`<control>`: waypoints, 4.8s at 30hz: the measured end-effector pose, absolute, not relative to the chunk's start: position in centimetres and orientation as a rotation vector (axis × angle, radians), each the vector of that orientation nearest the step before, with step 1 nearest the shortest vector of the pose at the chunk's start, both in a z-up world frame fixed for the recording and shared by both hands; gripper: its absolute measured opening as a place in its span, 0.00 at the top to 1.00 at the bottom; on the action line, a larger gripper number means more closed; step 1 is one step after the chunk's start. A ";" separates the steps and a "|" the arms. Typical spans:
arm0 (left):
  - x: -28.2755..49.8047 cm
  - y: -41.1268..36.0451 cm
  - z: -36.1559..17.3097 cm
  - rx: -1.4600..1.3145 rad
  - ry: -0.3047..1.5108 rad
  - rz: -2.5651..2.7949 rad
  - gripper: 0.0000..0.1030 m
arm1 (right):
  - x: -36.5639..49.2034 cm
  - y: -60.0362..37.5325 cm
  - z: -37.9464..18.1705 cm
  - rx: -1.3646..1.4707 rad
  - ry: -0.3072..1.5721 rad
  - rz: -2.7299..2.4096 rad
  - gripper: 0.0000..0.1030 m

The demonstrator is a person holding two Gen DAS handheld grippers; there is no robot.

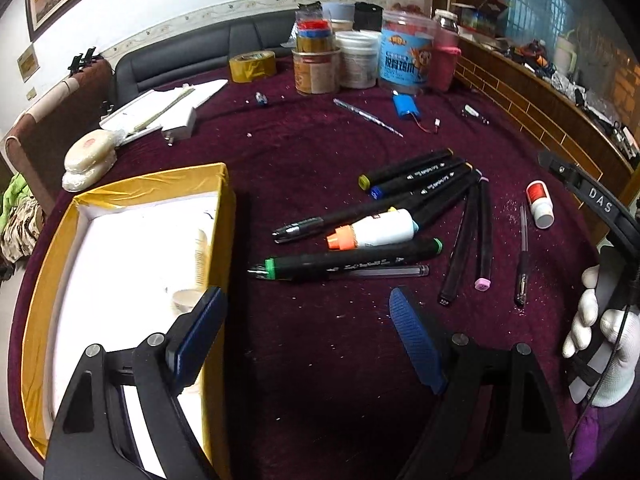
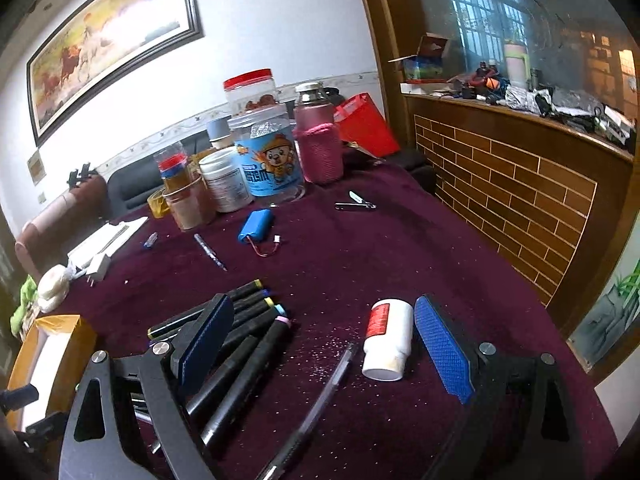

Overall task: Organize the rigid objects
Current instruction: 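Move the left gripper back to the markers and grasp the orange-capped bottle, then carry the orange-capped bottle to the box with left gripper while right carries the pill bottle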

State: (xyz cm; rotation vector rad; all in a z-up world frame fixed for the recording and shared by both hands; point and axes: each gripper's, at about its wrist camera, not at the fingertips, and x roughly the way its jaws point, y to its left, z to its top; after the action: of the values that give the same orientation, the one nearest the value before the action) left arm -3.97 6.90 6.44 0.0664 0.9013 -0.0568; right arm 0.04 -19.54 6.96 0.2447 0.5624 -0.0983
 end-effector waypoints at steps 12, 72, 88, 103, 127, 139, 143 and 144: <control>-0.9 5.6 3.9 0.029 1.001 -0.103 0.19 | 0.7 -20.7 5.6 0.274 0.619 -0.101 0.14; 3.9 0.5 1.8 0.128 1.070 -0.394 0.37 | 2.6 -20.5 3.1 0.252 0.776 -0.107 0.14; -2.5 7.3 8.8 -0.238 0.849 -0.535 0.77 | 1.6 -24.6 3.6 0.471 0.697 -0.093 0.14; -5.7 13.8 8.4 -0.339 0.816 -0.508 0.77 | 3.8 -25.6 4.6 0.338 0.843 -0.160 0.34; -1.7 27.2 6.3 -0.427 0.904 -0.229 0.77 | 3.4 -12.8 11.9 0.446 0.880 0.349 0.70; 4.2 30.1 1.6 -0.520 1.005 -0.129 0.77 | 8.4 8.7 8.0 0.263 1.053 0.568 0.70; 4.7 30.6 0.7 -0.578 1.018 -0.116 0.75 | 9.5 12.1 6.5 0.203 1.088 0.570 0.70; 4.7 30.8 0.7 -0.586 1.019 -0.112 0.75 | 9.9 12.7 6.0 0.191 1.101 0.567 0.70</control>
State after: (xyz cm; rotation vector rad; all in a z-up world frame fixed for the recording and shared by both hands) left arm 4.68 30.81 0.73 -0.5861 1.0193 -0.1118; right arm 9.89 12.74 5.98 0.1913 1.1013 0.5671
